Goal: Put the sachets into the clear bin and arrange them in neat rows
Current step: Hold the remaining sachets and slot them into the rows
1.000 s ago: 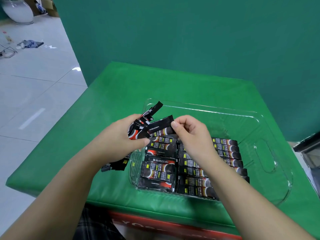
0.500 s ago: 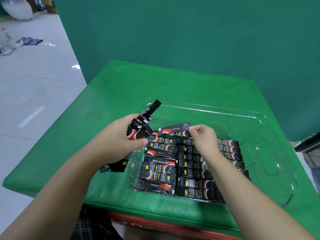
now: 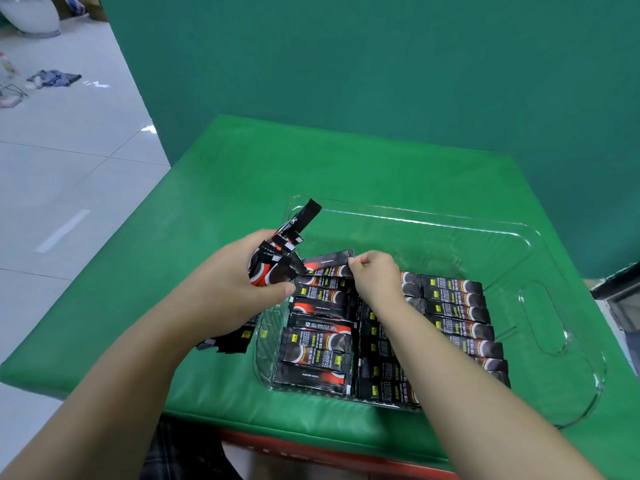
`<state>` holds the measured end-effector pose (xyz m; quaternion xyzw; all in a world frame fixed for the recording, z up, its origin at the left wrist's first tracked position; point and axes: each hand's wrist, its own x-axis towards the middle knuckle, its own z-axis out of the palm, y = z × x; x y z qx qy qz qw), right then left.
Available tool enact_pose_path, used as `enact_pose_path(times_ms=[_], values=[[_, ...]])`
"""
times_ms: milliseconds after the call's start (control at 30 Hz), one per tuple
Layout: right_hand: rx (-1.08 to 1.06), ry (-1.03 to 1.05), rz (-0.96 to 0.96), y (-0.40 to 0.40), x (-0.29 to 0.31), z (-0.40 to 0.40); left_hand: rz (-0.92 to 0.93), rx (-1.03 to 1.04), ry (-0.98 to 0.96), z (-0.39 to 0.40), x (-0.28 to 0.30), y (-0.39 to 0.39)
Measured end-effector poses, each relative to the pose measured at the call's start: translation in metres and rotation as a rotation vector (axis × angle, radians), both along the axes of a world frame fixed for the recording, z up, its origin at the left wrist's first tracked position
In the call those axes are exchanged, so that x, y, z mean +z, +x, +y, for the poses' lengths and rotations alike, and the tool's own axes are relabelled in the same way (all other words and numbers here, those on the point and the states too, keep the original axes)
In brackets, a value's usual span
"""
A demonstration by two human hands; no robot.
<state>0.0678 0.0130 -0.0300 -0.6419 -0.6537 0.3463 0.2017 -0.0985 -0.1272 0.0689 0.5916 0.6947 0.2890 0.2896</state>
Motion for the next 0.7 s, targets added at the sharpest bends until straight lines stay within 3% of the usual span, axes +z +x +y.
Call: enact_pose_path(times_ms=[233, 567, 700], values=[[0.038, 0.015, -0.088, 0.0040, -0.0004, -0.0034, -0.015, 0.001, 0.008, -0.0002, -0.0001, 0.0005], [-0.032, 0.054, -0.011, 0.0080, -0.0002, -0.0025, -0.014, 0.014, 0.013, 0.0001, -0.0009, 0.0005], [-0.005, 0.081, -0.161, 0.0044, -0.0015, -0.0050, -0.023, 0.010, 0.010, 0.0005, -0.0010, 0.0007]])
